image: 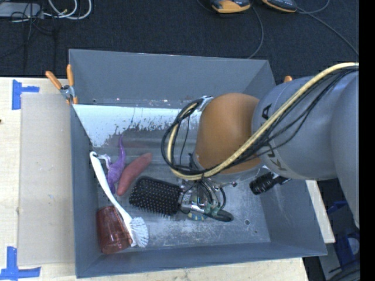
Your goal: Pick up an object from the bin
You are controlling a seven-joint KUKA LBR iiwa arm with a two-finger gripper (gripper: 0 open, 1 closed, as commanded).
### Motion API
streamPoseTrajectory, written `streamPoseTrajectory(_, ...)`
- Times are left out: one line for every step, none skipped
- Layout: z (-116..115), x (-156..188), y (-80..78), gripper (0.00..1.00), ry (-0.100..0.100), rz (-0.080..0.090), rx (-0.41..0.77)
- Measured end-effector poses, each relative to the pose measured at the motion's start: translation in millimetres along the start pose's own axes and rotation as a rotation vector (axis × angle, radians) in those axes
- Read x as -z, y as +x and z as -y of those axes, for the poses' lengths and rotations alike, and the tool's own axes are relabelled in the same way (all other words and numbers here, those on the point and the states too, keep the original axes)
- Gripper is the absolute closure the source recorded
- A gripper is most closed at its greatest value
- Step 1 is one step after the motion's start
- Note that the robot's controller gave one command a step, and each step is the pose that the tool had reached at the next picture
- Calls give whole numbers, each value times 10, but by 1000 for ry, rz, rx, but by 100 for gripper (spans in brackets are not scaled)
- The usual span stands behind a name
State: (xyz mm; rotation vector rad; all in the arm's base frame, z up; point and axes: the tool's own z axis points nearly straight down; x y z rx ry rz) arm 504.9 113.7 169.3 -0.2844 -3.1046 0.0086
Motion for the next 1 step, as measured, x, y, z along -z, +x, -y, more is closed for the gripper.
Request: streamPoseTrajectory(-27,655,69,100,-4,9,-4)
